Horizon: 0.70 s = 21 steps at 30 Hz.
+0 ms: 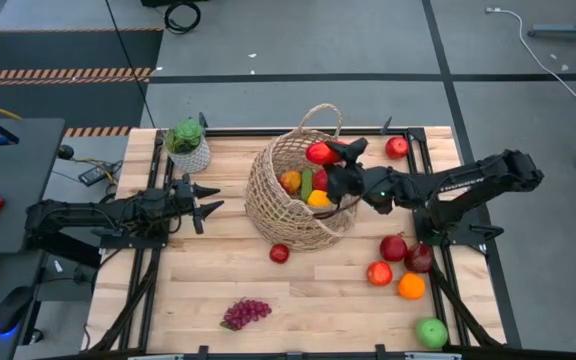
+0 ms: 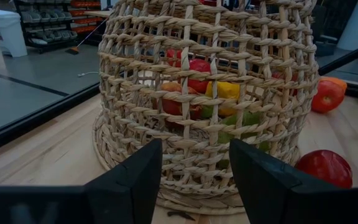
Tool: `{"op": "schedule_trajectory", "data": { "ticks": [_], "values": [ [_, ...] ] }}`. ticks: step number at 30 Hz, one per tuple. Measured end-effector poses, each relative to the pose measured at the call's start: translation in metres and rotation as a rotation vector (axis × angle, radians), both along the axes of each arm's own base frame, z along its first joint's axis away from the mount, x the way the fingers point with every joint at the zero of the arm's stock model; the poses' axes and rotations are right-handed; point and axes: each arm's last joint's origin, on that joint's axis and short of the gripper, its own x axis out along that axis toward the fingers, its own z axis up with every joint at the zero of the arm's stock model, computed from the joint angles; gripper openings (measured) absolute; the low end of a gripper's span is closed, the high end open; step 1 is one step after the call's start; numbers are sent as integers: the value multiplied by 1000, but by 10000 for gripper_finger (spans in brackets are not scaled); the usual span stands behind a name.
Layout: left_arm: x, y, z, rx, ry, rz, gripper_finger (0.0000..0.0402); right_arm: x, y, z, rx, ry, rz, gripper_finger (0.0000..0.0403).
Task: Build produce basket
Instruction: Put the red mango into the brown basket
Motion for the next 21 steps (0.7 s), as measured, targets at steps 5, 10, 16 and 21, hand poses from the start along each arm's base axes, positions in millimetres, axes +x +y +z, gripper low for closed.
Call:
{"op": "schedule_trajectory", "data": {
  "ticks": [5,10,16,21],
  "values": [
    [0,0,0,0,0,0,196,1,-15,-5,24,53,67,281],
    [0,0,0,0,0,0,194,2,-30,-9,95,45,118,282],
    [0,0,0,0,0,0,196,13,-49,-26,238,27,181,282],
    [0,0,0,0,1,0,194,28,-61,-51,323,62,191,282]
  ]
}}
